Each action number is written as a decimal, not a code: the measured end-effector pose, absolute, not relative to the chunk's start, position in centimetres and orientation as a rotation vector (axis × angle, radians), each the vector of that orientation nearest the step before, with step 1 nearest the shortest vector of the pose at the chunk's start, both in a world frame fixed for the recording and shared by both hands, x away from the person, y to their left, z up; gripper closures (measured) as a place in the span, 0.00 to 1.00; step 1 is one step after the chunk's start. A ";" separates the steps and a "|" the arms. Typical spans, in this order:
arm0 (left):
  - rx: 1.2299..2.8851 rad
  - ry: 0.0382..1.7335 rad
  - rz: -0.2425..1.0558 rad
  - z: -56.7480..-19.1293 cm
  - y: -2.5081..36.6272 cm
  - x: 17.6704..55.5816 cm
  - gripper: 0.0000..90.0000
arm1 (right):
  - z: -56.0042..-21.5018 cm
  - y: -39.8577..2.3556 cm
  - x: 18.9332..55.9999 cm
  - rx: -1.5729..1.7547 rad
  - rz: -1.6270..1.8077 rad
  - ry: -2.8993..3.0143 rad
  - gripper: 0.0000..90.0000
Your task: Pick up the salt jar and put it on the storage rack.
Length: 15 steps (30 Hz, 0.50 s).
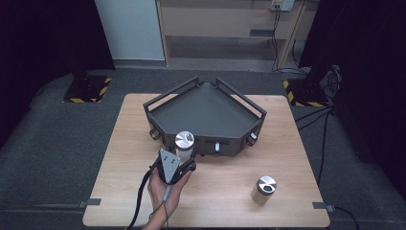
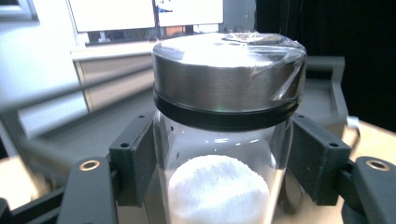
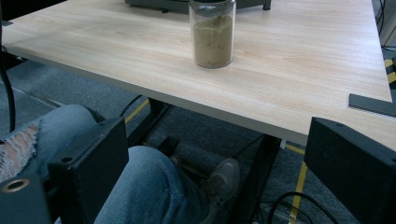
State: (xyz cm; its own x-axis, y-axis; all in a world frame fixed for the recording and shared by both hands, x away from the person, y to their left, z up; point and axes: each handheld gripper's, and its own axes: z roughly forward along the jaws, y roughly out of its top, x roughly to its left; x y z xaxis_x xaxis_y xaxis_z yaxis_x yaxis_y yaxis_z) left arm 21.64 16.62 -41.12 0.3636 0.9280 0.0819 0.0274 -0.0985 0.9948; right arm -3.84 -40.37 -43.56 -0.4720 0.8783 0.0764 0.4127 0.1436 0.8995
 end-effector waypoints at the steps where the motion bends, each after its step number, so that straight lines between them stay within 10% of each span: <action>1: 1.458 0.908 0.982 -40.4 16.5 22.2 0.34 | -43.6 -40.4 -3.9 1.235 1.293 1.949 0.08; 15: 1.397 0.921 1.022 -35.0 14.0 32.0 0.34 | -43.9 -40.9 -3.7 1.288 1.273 1.926 0.08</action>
